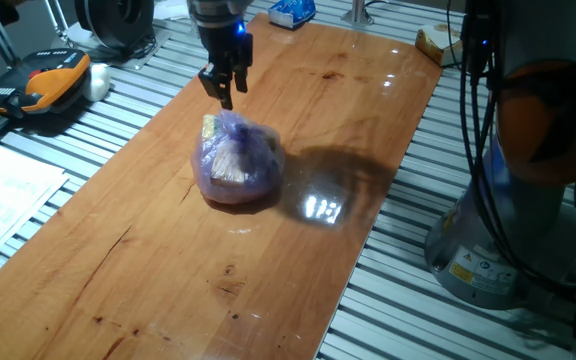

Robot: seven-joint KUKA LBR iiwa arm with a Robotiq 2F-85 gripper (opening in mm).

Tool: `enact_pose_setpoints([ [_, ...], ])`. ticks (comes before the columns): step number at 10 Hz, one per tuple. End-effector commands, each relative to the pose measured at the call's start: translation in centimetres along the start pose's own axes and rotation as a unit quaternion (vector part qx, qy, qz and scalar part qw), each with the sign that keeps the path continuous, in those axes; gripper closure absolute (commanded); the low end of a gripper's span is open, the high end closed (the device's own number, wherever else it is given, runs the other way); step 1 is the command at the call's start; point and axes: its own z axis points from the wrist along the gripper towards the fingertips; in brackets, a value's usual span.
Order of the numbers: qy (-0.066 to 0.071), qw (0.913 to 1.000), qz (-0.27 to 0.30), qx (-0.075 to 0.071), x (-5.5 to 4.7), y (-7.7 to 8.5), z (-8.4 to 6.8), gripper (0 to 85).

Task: Pick up a bag of things

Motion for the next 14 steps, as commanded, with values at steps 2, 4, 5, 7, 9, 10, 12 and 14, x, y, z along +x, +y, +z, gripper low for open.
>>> enact_pose_setpoints([
  [2,0.014,0.9999,-0.001,-0.004,-0.3,-0.1,0.6,34.0],
  [4,0.007,0.9999,0.000,-0.009,-0.4,-0.4,1.8,34.0],
  [5,0.002,0.9999,0.002,-0.010,-0.3,-0.4,2.5,34.0],
  [7,-0.003,0.9999,0.010,-0.012,0.1,-0.1,3.5,34.0],
  [9,-0.009,0.9997,0.020,-0.014,0.5,-0.1,4.4,34.0],
  [10,-0.008,0.9996,0.019,-0.017,0.4,-0.4,4.9,34.0],
  [12,-0.011,0.9996,0.020,-0.019,0.3,-0.6,5.5,34.0],
  [14,-0.011,0.9995,0.023,-0.018,0.2,-0.6,5.7,34.0],
])
